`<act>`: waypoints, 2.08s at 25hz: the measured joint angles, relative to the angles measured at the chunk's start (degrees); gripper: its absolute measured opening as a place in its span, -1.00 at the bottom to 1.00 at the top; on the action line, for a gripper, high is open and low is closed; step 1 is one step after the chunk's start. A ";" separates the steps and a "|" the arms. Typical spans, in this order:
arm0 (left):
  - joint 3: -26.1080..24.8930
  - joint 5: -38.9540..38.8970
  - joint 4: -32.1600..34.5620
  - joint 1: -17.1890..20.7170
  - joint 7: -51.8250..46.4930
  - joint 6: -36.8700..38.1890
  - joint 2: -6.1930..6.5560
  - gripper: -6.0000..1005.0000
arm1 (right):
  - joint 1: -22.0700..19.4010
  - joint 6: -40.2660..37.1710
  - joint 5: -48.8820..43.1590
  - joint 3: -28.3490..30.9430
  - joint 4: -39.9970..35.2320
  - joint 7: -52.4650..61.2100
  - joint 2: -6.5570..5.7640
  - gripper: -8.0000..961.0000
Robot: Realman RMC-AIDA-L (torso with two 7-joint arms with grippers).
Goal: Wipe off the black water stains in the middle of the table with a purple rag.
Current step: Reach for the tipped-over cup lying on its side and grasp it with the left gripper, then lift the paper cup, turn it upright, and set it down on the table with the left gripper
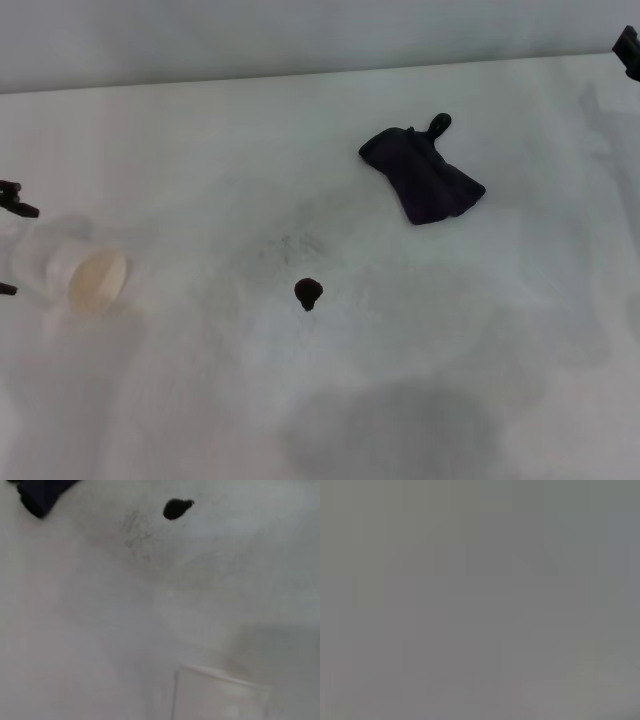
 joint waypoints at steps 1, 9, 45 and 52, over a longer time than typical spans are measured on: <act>-0.01 0.23 0.41 0.00 0.24 -0.67 -0.26 0.74 | 0.00 0.00 -0.01 0.14 -0.02 0.00 0.01 0.72; -0.10 0.21 6.07 1.20 0.22 -6.14 -0.28 0.74 | -0.21 0.00 -0.01 0.33 -0.02 0.02 0.01 0.72; -0.20 -9.08 19.38 7.81 1.99 -21.14 0.66 0.72 | -1.26 0.27 -0.01 0.33 -0.59 0.01 -0.04 0.72; -0.19 -11.09 18.94 7.85 2.23 -20.42 0.31 0.50 | -1.40 0.31 -0.01 0.33 -0.59 -0.26 -0.04 0.72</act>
